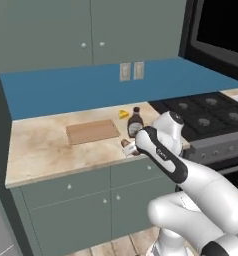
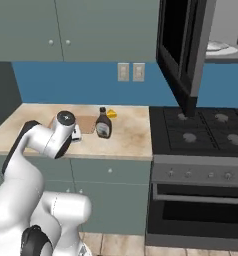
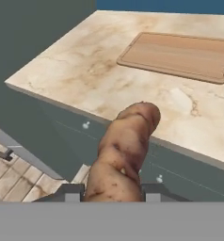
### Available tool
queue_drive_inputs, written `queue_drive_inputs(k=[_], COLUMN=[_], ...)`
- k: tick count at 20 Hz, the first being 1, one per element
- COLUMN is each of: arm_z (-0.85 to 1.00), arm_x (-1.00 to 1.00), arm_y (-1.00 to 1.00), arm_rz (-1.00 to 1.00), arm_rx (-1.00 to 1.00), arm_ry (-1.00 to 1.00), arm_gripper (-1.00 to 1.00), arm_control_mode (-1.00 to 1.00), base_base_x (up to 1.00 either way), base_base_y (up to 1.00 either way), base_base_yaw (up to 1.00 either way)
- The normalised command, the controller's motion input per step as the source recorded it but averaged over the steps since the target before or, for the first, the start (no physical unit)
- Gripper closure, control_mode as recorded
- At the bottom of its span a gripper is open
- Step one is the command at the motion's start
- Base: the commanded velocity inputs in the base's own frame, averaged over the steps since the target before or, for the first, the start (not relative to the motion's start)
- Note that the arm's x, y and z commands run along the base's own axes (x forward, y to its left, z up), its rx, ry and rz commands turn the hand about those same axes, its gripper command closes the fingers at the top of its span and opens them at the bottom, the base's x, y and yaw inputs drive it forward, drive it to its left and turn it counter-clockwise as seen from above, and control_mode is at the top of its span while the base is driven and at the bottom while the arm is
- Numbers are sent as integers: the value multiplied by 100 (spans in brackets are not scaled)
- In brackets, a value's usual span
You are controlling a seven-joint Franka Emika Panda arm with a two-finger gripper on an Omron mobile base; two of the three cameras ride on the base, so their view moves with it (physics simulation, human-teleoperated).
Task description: Retrieve the reheated potato from the microwave, then place the potato, cheese, and condiment on the cutting board.
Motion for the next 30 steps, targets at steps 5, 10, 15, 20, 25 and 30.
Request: queue_drive_inputs(k=[5,10,15,20,25,30], arm_z=[0,0,0,0,0,0], arm_x=[0,0,0,0,0,0], arm_y=[0,0,0,0,0,0], arm_rz=[0,0,0,0,0,0], arm_rx=[0,0,0,0,0,0], arm_ry=[0,0,0,0,0,0], arm_gripper=[100,100,100,100,100,100], arm_control_mode=[100,100,100,100,100,100], base_base_x=[35,45,36,35,36,40], base_base_y=[50,32,36,30,45,42], base_base_yaw=[11,1,-2,-23,-18,-7])
